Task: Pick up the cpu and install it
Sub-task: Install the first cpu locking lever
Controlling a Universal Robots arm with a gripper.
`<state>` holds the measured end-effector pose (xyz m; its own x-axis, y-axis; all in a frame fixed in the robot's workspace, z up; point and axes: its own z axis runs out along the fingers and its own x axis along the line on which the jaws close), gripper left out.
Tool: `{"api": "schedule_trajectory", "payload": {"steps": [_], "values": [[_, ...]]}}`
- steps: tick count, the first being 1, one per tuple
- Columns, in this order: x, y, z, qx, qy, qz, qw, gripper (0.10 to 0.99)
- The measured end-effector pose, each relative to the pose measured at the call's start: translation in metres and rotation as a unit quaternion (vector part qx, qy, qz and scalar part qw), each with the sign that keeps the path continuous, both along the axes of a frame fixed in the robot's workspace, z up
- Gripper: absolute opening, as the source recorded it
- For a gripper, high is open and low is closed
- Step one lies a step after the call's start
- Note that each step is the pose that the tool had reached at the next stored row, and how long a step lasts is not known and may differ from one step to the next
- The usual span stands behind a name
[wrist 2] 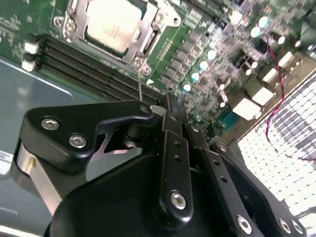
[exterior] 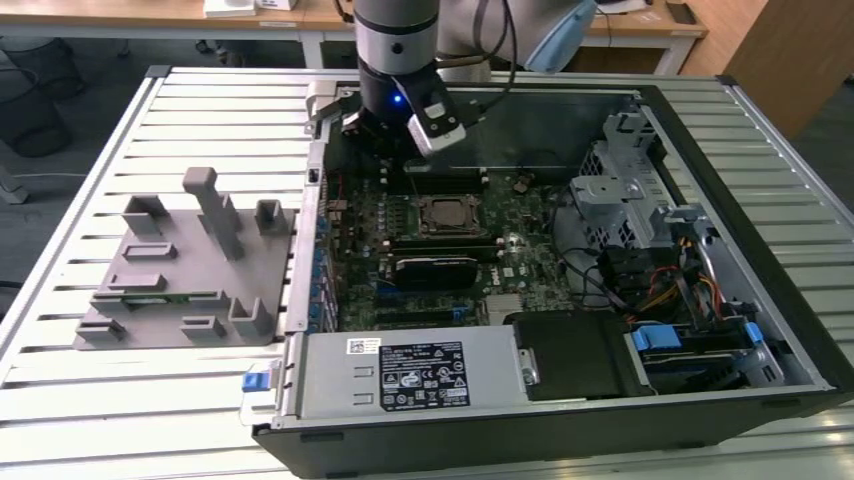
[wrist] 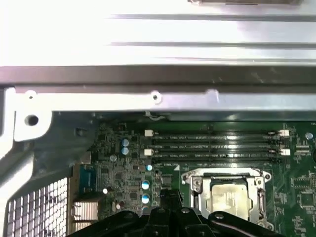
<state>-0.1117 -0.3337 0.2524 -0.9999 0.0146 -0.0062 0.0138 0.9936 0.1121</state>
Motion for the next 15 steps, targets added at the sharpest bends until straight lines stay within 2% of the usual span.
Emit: {"api": "schedule_trajectory", "payload": {"steps": [3,5,15], "values": [[-0.0007,0.0061,0.0,0.0,0.0,0.0,1.0,0.106],[-0.0006,0.0082,0.0,0.0,0.0,0.0,1.0,0.106],[0.012,0.0092,0.0,0.0,0.0,0.0,1.0,0.106]]}}
